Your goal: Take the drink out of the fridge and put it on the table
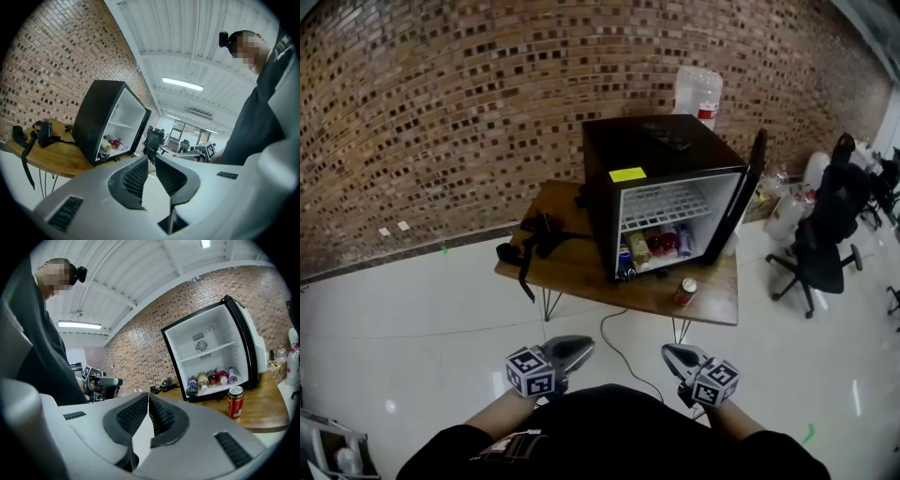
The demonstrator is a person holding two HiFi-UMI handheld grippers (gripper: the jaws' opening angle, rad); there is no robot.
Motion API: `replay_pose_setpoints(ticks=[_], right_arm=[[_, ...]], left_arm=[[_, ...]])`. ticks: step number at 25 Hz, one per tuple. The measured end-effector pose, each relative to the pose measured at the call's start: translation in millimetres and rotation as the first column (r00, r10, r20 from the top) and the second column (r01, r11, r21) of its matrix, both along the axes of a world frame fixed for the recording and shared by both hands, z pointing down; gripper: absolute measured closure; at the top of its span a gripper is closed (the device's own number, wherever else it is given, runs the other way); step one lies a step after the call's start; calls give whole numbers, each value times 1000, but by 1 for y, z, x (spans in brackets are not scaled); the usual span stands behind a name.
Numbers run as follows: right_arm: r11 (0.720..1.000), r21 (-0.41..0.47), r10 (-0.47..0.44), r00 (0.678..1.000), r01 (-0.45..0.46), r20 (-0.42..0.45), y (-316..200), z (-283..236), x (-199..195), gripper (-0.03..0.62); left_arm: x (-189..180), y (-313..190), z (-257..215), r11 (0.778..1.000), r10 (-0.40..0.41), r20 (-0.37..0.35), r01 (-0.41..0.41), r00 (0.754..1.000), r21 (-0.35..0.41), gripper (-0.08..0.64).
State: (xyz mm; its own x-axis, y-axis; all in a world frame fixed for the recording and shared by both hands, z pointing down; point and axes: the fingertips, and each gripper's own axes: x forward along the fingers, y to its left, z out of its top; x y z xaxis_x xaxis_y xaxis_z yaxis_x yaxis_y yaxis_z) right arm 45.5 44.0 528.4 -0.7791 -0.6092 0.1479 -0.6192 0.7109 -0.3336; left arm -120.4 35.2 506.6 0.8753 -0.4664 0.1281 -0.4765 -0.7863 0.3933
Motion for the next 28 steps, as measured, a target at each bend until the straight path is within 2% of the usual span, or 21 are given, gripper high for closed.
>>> replay_pose_setpoints(ticks=[4, 8, 11, 13, 18, 28], right_arm=[[999, 26, 31, 999, -32, 20, 13, -10, -2, 592], [992, 27, 118, 992, -119, 39, 15, -10, -7, 592], [990, 18, 141, 989, -142, 32, 20, -9, -20, 592], [989, 22, 143, 989, -143, 32, 21, -13, -32, 592], [993, 47, 106, 994, -107, 17, 26, -22, -56, 592], [997, 52, 65, 997, -64, -28, 36, -21, -58, 592]], left_arm=[[-14, 7, -8, 999, 13, 16, -14, 1000, 31, 534], [-45, 4, -18, 998, -1, -2, 2, 1000, 55, 534], [-69, 10, -24, 996, -17, -8, 18, 1000, 89, 550], [-83, 12, -24, 992, -22, 10, 20, 1000, 122, 558], [-98, 22, -26, 991, -7, -10, 8, 1000, 134, 558], [-97, 34, -21, 991, -21, -30, 24, 999, 130, 558]])
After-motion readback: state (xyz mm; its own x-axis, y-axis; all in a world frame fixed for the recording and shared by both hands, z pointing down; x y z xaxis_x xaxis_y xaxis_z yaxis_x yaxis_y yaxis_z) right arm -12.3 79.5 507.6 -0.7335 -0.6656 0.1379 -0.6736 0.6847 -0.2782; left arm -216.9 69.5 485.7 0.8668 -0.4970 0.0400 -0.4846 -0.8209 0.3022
